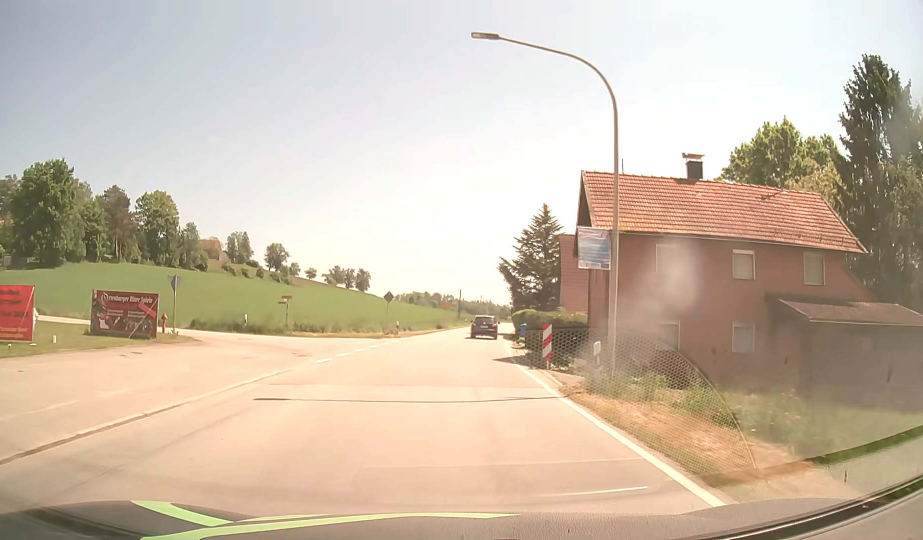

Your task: Follow the waypoints while adhering to traffic rules and regulations

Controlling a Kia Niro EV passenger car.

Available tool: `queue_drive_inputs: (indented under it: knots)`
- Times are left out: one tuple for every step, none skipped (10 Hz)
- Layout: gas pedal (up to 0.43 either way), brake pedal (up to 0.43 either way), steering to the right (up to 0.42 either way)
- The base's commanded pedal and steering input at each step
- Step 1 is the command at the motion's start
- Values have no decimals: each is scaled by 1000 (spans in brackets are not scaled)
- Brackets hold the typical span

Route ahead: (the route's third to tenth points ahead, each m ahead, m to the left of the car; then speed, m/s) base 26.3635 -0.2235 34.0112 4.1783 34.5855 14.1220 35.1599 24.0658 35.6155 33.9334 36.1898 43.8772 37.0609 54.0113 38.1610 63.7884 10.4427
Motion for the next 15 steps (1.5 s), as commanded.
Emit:
queue_drive_inputs:
  knots:
    - [0, 207, 2]
    - [0, 207, 3]
    - [0, 213, 3]
    - [0, 213, 4]
    - [0, 220, 5]
    - [0, 232, 6]
    - [0, 232, 8]
    - [0, 238, 10]
    - [0, 244, 11]
    - [0, 244, 11]
    - [0, 250, 12]
    - [0, 250, 10]
    - [0, 256, 10]
    - [0, 256, 10]
    - [0, 250, 10]
